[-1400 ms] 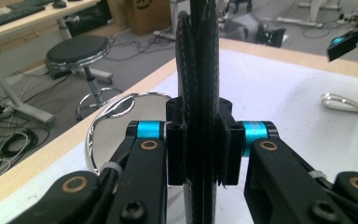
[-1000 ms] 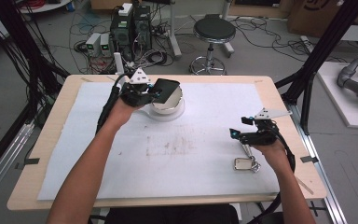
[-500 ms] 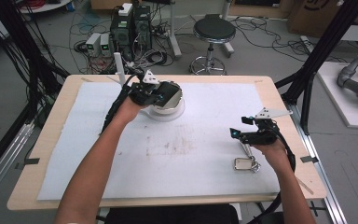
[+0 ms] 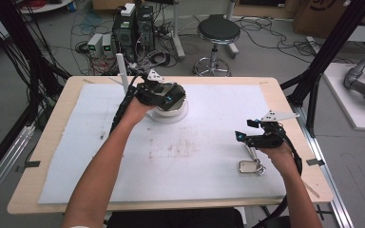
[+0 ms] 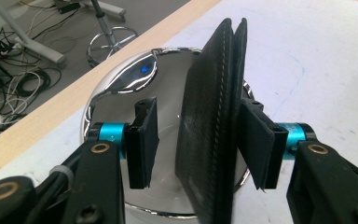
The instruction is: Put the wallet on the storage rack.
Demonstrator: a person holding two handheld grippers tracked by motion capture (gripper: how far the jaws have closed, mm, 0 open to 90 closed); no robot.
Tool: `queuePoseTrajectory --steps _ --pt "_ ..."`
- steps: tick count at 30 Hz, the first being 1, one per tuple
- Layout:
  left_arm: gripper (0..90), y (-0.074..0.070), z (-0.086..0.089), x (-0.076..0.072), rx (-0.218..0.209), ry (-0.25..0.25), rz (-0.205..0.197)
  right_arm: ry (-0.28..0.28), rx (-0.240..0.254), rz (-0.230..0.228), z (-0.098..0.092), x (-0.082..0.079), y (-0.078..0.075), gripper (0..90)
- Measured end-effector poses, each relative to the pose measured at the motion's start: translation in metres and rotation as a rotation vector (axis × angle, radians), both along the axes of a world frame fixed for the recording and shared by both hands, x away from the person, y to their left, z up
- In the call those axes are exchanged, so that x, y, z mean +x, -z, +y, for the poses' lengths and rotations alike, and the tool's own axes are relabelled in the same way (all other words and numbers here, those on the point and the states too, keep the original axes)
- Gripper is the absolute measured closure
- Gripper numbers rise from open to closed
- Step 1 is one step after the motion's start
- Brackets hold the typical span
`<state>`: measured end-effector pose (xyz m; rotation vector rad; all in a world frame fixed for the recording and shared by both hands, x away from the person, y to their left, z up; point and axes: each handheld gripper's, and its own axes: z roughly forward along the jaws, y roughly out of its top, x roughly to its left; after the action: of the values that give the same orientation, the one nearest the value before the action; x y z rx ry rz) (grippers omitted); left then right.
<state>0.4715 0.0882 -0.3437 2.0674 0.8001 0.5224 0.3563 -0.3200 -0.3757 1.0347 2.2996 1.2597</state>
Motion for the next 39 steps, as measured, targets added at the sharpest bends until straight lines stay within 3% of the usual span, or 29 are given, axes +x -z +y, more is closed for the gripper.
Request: queuePoseTrajectory --steps 7,12,19,21,23,25,26,28,29,30,33,34,35,37,38,39 --pt "45.4 0.012 0.012 -0.015 -0.057 0.018 0.009 0.0 0.003 0.005 0.001 -0.001 -0.001 24.3" --pt "44.9 0.017 0.015 -0.019 -0.063 0.023 0.015 -0.007 -0.003 0.008 0.004 0.0 0.0 24.3" --pt "32.2 0.013 0.014 -0.025 -0.093 0.068 0.004 -0.007 0.0 0.01 0.004 0.0 0.001 24.3" --pt "28.5 0.014 0.013 -0.024 -0.104 0.062 0.01 -0.009 0.001 0.012 0.004 -0.001 0.0 24.3" --pt "28.6 0.016 0.012 -0.023 -0.082 0.043 0.013 -0.009 0.001 0.012 0.005 -0.001 0.0 24.3" --pt "42.6 0.017 0.011 -0.023 -0.056 0.031 0.014 -0.009 0.002 0.012 0.004 -0.001 0.001 24.3" --pt "51.2 0.019 0.01 -0.022 -0.012 0.017 0.019 -0.009 0.001 0.011 0.004 -0.001 0.001 24.3" --pt "68.5 0.02 0.01 -0.023 -0.008 0.009 0.012 -0.009 0.002 0.011 0.004 -0.001 0.001 24.3" --pt "75.3 0.019 0.012 -0.024 -0.003 -0.02 -0.04 -0.007 0.003 0.011 0.003 -0.001 0.0 24.3" --pt "78.5 0.019 0.012 -0.024 -0.003 -0.02 -0.04 -0.007 0.003 0.011 0.003 -0.001 0.0 24.3" --pt "79.4 0.016 0.016 -0.021 0.009 -0.031 -0.072 -0.007 0.003 0.014 0.004 -0.001 0.002 24.3" --pt "79.6 0.014 0.02 -0.019 0.0 -0.006 -0.098 -0.01 0.002 0.017 0.004 -0.001 0.002 24.3" --pt "79.6 0.014 0.02 -0.019 0.0 -0.006 -0.098 -0.01 0.002 0.017 0.004 -0.001 0.002 24.3" --pt "79.7 0.011 0.023 -0.018 0.025 0.028 -0.121 -0.011 0.0 0.02 0.004 -0.001 0.003 24.3" --pt "79.7 0.008 0.024 -0.014 0.053 0.058 -0.116 -0.012 0.003 0.024 0.005 0.0 0.003 24.3" --pt "79.7 0.008 0.024 -0.014 0.053 0.058 -0.116 -0.012 0.003 0.024 0.005 0.0 0.003 24.3"
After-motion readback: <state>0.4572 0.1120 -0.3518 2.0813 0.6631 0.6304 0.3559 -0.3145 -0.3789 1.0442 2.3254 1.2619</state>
